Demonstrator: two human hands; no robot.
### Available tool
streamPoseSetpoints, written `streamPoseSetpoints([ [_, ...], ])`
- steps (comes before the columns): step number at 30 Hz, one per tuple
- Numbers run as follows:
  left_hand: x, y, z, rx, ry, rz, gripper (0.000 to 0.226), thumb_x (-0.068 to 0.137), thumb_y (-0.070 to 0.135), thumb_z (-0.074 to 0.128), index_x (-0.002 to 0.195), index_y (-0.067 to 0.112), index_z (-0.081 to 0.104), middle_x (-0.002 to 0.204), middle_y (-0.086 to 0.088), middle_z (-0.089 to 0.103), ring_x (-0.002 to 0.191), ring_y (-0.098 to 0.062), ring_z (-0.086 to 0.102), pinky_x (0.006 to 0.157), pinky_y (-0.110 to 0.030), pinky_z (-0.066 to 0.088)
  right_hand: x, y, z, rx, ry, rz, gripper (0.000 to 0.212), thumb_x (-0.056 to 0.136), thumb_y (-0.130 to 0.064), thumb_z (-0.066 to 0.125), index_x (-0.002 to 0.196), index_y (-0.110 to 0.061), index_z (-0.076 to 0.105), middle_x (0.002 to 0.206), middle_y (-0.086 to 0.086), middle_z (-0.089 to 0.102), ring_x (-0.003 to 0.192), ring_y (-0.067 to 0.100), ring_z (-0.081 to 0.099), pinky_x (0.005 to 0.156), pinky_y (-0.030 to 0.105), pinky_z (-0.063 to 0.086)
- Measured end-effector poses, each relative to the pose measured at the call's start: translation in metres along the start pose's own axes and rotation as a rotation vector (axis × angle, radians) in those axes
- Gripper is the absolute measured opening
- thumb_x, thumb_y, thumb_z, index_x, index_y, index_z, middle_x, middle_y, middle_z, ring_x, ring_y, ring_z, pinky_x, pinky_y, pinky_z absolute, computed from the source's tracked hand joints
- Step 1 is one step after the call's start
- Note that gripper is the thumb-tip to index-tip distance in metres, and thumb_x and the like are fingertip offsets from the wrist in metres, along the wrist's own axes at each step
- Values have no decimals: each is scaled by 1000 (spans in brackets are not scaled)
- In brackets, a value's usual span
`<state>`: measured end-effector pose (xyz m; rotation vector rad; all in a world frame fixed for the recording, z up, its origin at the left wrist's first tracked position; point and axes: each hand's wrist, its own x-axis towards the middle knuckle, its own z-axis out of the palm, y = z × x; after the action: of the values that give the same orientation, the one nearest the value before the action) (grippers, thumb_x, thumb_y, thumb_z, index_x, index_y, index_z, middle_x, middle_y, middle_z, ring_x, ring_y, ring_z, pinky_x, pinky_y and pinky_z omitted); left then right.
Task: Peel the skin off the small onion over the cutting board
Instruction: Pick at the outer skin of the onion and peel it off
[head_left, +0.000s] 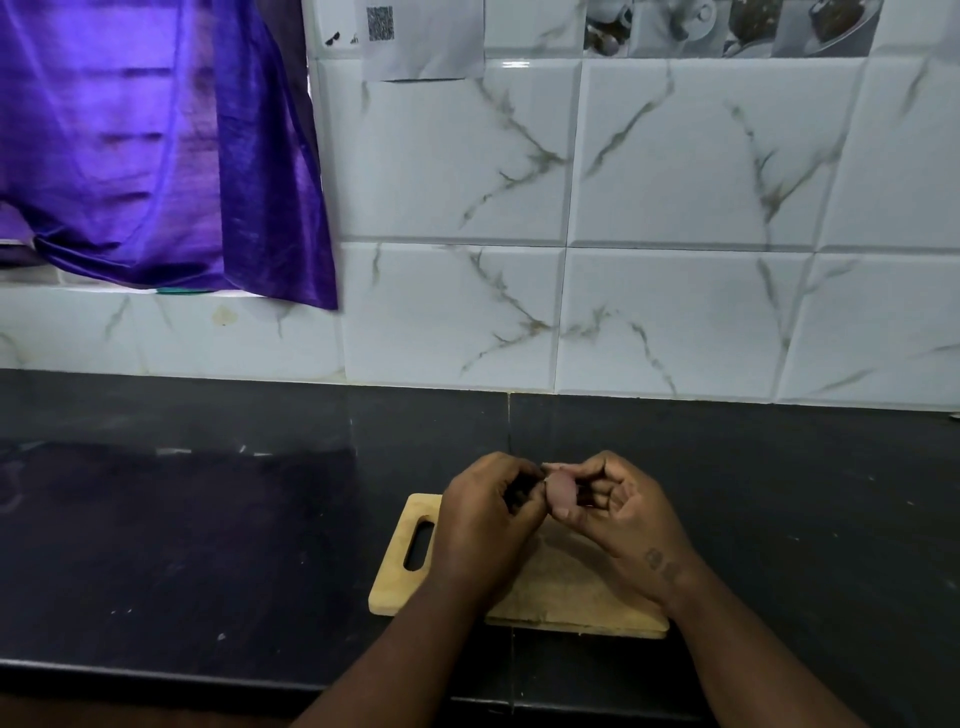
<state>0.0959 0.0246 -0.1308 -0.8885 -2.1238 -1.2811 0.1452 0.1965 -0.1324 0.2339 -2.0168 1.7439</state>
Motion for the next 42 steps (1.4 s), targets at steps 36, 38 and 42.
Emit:
streamPoseSetpoints([
  [36,0,1,1,-32,25,-24,10,96,19,67,104,25,69,96,14,65,86,-3,62,72,-27,56,0,-6,0,176,6,56,35,85,8,74,117,-3,67,118,9,76,113,27,73,94,32,61],
  [38,0,1,1,-42,19,-37,10,98,20,65,104,26,67,96,15,64,87,-3,61,72,-23,55,0,-6,0,197,-13,62,35,86,9,73,118,-3,66,122,12,75,115,28,73,97,35,60],
  [42,2,-1,1,-83,51,-123,12,99,16,63,102,28,67,95,16,64,88,-1,62,70,-16,52,-1,-9,-2,218,-47,50,36,86,10,71,119,-2,64,124,13,74,117,24,72,96,30,60],
])
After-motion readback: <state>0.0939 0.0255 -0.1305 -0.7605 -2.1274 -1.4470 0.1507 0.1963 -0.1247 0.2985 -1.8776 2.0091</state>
